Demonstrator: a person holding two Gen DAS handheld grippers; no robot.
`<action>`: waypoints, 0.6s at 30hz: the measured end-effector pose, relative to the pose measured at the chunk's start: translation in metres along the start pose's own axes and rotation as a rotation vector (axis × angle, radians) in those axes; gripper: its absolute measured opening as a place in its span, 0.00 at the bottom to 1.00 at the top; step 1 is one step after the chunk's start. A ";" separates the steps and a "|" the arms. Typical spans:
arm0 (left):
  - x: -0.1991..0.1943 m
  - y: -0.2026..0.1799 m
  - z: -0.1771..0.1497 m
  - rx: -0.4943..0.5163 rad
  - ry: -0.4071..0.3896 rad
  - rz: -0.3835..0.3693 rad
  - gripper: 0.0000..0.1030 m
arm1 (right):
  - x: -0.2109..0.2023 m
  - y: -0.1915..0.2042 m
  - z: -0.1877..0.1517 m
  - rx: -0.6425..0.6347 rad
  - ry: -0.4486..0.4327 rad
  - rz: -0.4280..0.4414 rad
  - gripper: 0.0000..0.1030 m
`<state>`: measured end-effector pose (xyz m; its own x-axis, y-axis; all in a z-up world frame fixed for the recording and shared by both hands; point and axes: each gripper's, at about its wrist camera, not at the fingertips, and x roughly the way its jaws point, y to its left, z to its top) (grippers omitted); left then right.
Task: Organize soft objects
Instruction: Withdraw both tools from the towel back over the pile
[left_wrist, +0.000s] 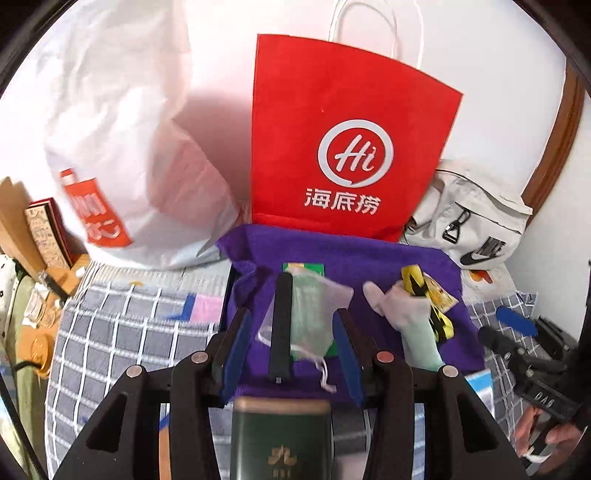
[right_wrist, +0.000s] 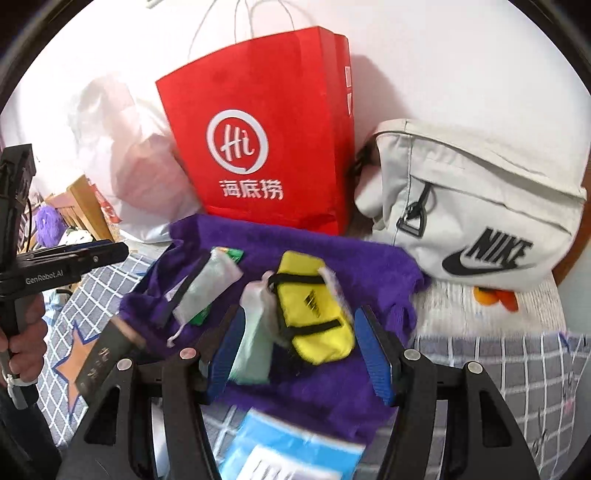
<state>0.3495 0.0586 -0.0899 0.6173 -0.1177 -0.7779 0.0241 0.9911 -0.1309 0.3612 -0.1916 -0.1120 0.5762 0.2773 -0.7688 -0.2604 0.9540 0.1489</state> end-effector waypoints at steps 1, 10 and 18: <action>-0.004 0.001 -0.004 -0.004 0.012 -0.007 0.42 | -0.004 0.003 -0.007 0.008 0.008 0.006 0.59; -0.049 0.006 -0.047 -0.049 0.033 -0.018 0.42 | -0.042 0.042 -0.064 -0.032 0.067 0.039 0.59; -0.075 -0.001 -0.104 -0.029 0.057 -0.009 0.52 | -0.086 0.051 -0.106 0.007 0.059 0.013 0.62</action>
<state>0.2216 0.0603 -0.0953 0.5715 -0.1312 -0.8101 0.0066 0.9878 -0.1554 0.2159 -0.1789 -0.1040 0.5265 0.2823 -0.8019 -0.2621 0.9512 0.1627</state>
